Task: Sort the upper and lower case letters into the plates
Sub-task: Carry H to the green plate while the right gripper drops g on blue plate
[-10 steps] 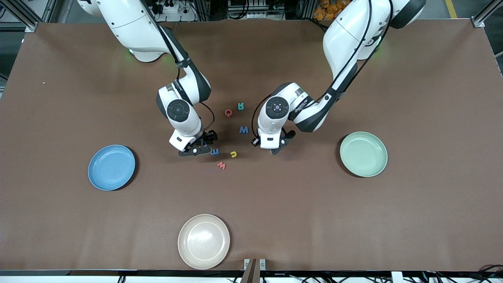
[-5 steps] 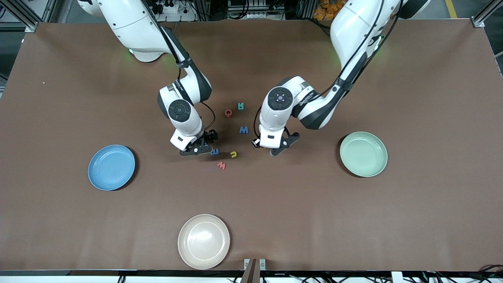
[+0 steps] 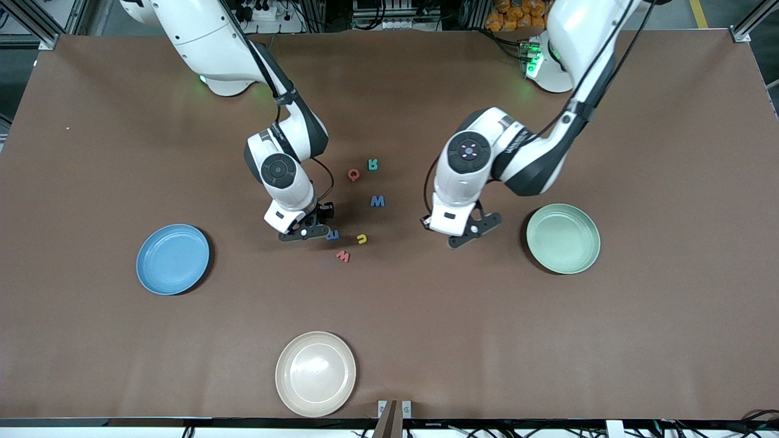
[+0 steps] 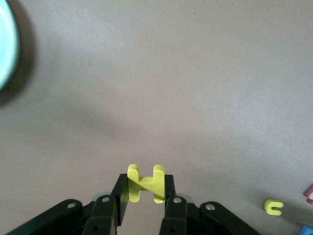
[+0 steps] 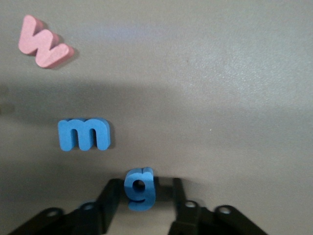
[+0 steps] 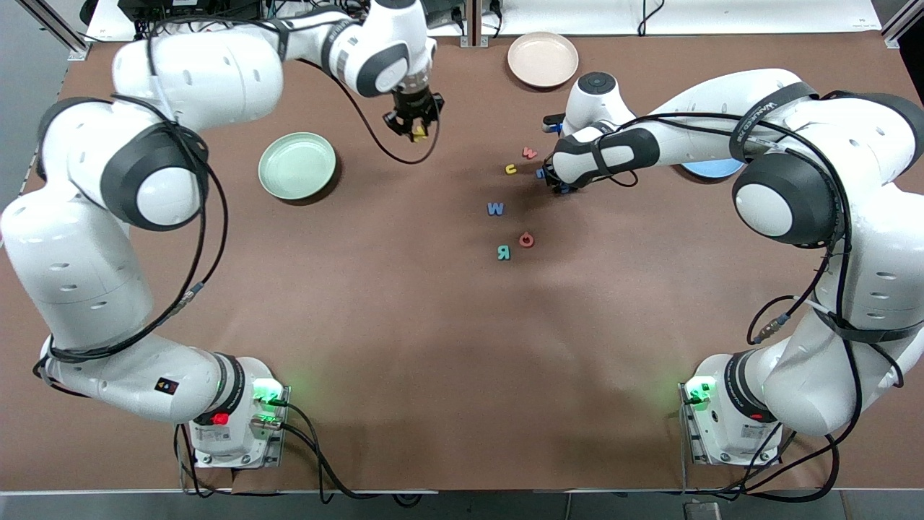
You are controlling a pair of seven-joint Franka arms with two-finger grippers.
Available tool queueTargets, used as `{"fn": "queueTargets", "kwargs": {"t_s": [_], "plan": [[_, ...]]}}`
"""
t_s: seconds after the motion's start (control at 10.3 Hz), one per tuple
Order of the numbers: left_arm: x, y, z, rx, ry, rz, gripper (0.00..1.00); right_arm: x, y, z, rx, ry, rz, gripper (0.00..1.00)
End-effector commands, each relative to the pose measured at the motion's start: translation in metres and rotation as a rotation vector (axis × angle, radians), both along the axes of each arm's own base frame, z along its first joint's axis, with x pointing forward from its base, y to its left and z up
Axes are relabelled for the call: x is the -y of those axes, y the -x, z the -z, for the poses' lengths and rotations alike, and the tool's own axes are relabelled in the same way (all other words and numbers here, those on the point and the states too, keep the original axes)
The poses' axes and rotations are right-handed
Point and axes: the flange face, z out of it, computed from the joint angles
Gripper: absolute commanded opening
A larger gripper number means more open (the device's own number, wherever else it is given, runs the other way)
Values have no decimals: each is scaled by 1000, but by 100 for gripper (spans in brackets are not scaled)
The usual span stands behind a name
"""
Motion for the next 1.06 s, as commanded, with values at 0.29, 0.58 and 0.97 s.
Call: {"fn": "queueTargets", "kwargs": {"t_s": [0.29,0.58,0.97], "plan": [[-77,-15,-40,-78,-88,163,0,5,-8,-32,23,-24,31,0],[-119,-25,-54,-106,-105,185,0,49,-31,-73,23,-32,73,0],[-171,-30,-56,-150,-115,243,0,149,-67,-103,37,-35,126,0]]}}
